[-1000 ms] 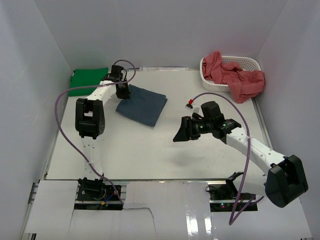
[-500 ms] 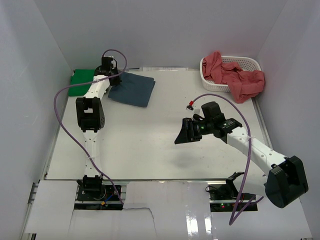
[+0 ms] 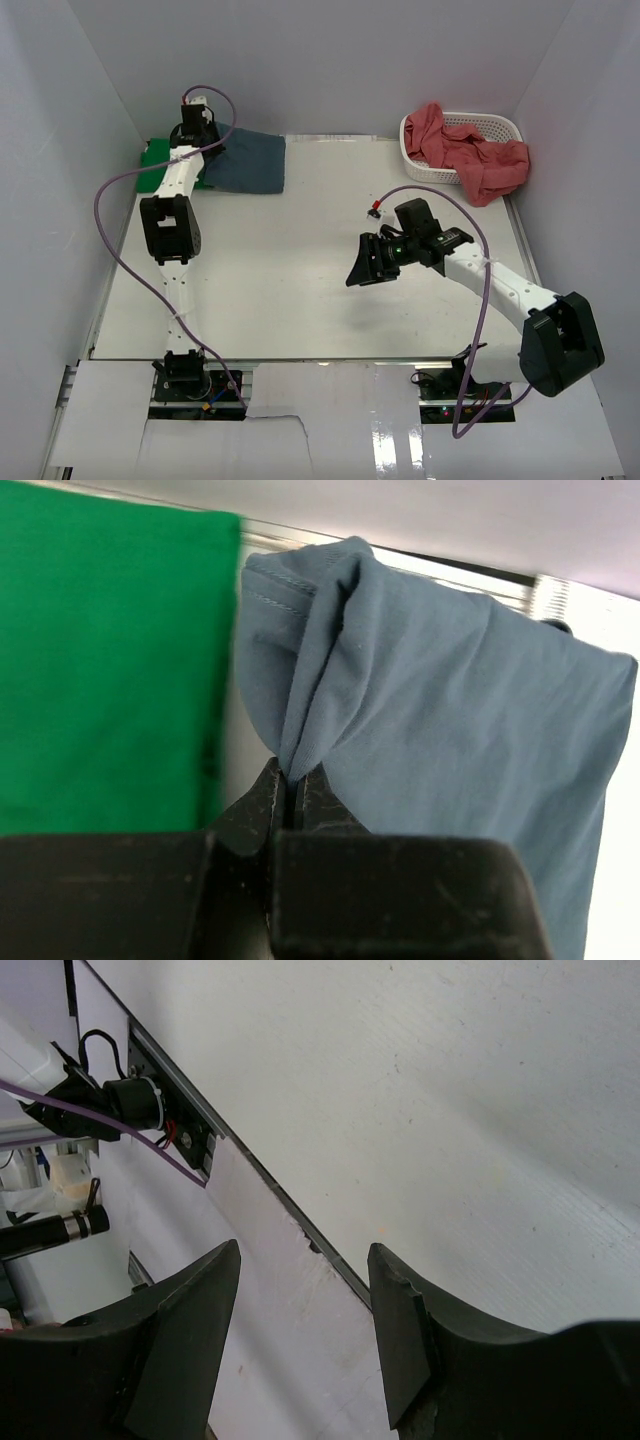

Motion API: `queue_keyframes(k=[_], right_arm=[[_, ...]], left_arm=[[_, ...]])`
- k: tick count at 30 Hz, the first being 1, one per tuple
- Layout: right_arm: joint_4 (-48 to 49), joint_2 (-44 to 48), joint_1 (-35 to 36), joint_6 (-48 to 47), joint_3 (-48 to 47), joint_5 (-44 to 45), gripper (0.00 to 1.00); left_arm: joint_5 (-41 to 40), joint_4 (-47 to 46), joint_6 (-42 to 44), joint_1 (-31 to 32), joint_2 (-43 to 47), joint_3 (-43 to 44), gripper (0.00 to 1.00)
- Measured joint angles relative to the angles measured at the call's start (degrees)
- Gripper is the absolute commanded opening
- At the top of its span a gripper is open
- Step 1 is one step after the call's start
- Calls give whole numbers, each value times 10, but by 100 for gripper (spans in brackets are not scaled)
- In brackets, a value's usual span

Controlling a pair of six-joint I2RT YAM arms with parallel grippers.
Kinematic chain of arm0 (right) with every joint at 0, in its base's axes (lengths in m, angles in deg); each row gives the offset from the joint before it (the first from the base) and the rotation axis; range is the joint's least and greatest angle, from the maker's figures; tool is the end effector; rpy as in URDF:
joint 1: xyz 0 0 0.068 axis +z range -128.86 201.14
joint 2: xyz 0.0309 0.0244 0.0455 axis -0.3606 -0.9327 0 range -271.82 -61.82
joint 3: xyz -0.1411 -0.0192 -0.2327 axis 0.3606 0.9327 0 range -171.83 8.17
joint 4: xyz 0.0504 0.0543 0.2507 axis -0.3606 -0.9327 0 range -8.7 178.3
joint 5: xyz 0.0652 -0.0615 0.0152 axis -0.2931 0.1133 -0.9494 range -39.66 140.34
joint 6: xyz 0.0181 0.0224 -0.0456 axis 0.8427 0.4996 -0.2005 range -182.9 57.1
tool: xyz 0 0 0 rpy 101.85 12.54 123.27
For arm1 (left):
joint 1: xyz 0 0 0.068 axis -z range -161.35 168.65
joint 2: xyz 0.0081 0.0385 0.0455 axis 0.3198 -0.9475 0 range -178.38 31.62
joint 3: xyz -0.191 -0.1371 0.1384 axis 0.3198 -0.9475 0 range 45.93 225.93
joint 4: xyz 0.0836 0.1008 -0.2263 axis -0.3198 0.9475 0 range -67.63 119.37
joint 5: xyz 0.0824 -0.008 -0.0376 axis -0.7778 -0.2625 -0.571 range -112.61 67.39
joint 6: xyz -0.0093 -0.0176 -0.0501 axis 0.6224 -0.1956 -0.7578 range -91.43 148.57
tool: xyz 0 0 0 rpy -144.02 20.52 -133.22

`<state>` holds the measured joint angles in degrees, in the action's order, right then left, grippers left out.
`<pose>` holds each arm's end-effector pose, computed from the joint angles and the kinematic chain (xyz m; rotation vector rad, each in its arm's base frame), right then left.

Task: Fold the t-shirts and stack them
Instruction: Put the neatly folded tshirt into the corner of the board with the left arm

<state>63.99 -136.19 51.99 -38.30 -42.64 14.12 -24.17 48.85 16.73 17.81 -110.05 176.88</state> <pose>0.2178 0.1547 0.2487 -0.4551 2.5025 1.1830 0.5662 0.0092 0.2244 -0.2603 2.2055 -0.0755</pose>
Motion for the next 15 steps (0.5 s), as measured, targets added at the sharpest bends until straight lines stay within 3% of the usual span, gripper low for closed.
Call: queue_keyframes(k=[15], right_arm=[[-30, -38, 0, 1, -27, 0, 61]], left_arm=[[38, 1, -5, -102, 19, -4, 0]])
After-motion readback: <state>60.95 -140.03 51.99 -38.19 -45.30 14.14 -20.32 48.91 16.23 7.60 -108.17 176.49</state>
